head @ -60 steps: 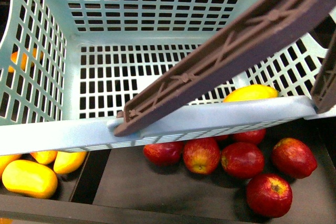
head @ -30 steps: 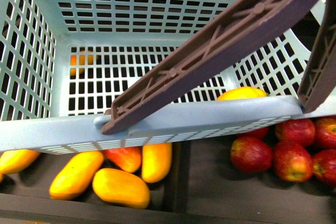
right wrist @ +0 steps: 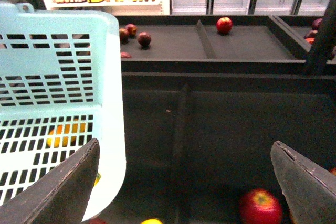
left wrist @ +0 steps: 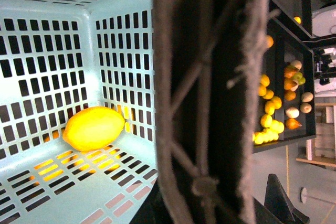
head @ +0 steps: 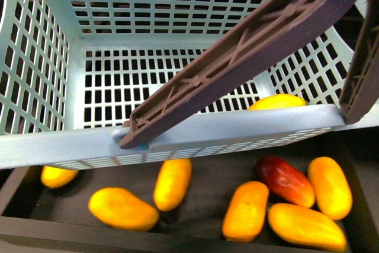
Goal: Pick lemon and mango into basket
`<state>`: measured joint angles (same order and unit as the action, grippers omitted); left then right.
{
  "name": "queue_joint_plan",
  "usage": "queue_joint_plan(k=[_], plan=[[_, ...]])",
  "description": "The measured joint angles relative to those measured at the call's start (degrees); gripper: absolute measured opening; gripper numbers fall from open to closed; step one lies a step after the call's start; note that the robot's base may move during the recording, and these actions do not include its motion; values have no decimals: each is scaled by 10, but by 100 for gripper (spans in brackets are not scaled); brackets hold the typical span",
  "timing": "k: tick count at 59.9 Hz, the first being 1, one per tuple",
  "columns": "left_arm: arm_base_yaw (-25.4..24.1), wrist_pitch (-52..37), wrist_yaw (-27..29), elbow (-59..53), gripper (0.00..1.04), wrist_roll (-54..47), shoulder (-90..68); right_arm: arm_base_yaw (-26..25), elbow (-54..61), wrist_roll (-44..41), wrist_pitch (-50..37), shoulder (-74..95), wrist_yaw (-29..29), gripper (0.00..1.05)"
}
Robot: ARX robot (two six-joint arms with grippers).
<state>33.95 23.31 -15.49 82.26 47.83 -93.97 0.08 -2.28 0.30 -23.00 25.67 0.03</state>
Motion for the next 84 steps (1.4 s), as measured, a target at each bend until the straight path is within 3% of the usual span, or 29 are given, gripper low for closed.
queue_joint_plan(k=[50,57,62,69,77,84], plan=[[-8,1,8,0,5,-3,1,0,0,0,0,0,-1,96],[-5,1,0,0,5,1,1,21,-104,125,249,89,193,96],[0,0,-5,0,5,1,1,-5,-135,175,329,148,223,96],[1,0,-11,0,5,5,1,-63,-135,192,289,223,177,96],[1,0,-5,0,5,4,1,-132,-141,166,172,343,111,96],[-2,0,3,0,5,4,1,-160,-148,139,74,469,77,96]])
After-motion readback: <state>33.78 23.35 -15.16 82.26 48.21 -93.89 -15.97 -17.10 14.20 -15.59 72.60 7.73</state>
